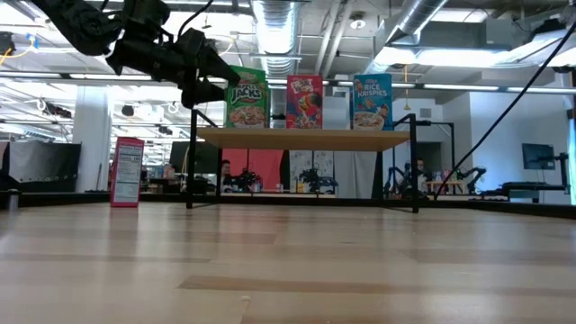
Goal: Stack cereal on shelf
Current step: Put the green cereal box on the shelf aligned with the other green cereal boxes
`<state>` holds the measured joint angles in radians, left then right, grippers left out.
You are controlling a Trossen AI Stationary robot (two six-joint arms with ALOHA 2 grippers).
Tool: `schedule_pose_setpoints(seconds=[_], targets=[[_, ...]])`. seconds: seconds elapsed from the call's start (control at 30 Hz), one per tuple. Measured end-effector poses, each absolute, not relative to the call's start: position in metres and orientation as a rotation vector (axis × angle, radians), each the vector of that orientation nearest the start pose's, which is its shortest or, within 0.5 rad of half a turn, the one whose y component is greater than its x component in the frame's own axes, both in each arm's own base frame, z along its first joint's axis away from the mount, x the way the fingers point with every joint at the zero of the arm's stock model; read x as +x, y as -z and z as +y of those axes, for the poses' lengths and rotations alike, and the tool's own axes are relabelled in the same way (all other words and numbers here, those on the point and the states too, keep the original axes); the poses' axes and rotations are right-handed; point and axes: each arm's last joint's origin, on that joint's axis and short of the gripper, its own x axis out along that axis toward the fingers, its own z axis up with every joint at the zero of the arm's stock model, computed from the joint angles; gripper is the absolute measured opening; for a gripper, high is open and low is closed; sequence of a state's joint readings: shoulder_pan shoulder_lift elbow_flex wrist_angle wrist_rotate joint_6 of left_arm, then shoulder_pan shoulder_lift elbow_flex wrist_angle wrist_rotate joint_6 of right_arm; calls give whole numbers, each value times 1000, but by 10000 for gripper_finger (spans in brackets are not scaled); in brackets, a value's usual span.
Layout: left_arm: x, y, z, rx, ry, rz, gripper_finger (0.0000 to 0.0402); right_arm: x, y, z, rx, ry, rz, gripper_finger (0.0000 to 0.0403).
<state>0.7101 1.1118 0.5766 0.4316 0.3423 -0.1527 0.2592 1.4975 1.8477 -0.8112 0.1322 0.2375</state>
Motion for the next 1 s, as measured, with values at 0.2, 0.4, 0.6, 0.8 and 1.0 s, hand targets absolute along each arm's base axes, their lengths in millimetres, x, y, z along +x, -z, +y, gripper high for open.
schedule_pose_setpoints(seconds=[0.2, 0.4, 0.6, 0.8, 1.0], targets=[[181, -266, 145, -180, -418, 126, 318, 287, -464, 72, 146, -69, 468, 270], [167, -281, 133, -152, -443, 107, 318, 286, -461, 72, 159, -60, 502, 270], [160, -285, 129, -161, -490, 103, 318, 292, -455, 74, 155, -56, 528, 270], [170, -274, 131, -194, -479, 163, 318, 301, -447, 76, 150, -52, 554, 270], [179, -265, 132, -179, -544, 209, 318, 305, -445, 74, 149, -41, 565, 270]])
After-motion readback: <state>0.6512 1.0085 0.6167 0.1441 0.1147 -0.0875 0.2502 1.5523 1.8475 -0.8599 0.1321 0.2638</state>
